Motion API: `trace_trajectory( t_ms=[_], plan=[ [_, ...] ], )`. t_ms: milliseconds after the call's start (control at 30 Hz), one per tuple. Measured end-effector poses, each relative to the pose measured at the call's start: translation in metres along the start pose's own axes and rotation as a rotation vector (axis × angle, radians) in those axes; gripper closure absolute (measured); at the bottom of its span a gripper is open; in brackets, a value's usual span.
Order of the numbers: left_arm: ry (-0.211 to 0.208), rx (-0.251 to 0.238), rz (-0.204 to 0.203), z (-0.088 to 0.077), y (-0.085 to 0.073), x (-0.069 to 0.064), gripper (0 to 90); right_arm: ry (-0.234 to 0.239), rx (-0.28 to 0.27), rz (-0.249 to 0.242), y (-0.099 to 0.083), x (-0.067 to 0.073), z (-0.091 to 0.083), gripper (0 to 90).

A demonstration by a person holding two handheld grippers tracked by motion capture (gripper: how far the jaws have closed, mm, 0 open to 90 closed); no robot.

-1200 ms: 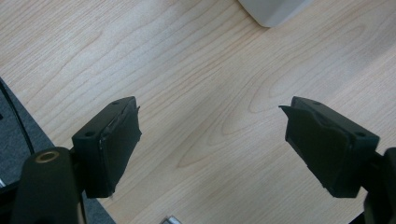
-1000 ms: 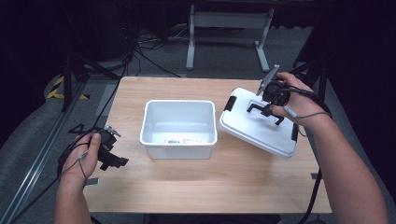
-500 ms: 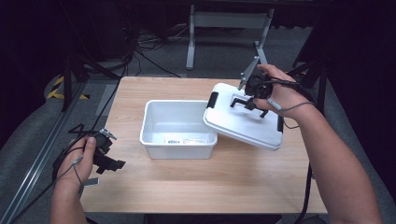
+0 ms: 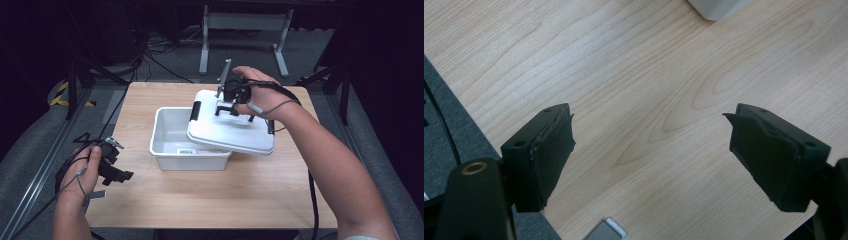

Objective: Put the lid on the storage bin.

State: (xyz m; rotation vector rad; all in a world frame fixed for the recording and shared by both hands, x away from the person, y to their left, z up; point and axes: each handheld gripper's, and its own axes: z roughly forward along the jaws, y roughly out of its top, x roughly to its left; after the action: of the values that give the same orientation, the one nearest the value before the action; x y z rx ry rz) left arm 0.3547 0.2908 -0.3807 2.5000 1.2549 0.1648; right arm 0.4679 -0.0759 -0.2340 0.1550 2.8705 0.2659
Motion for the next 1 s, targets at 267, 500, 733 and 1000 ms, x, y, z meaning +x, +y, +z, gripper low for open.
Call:
trace_trajectory(
  t_ms=[267, 500, 733, 1000],
  plan=[
    [-0.003, -0.021, -0.005, -0.004, -0.001, 0.004, 18.4, 0.024, 0.009, -0.071, 0.05, 0.008, 0.016, 84.7],
    [-0.013, -0.027, 0.005, -0.004, 0.0, 0.007, 18.4, 0.057, -0.002, -0.102, 0.077, 0.012, 0.033, 84.8],
    [-0.009, -0.034, -0.003, -0.005, -0.002, 0.009, 18.4, 0.081, -0.011, -0.125, 0.095, 0.014, 0.048, 84.7],
    [-0.012, -0.032, 0.006, -0.004, 0.0, 0.009, 18.4, 0.069, 0.001, -0.126, 0.103, 0.013, 0.056, 83.9]
  ],
)
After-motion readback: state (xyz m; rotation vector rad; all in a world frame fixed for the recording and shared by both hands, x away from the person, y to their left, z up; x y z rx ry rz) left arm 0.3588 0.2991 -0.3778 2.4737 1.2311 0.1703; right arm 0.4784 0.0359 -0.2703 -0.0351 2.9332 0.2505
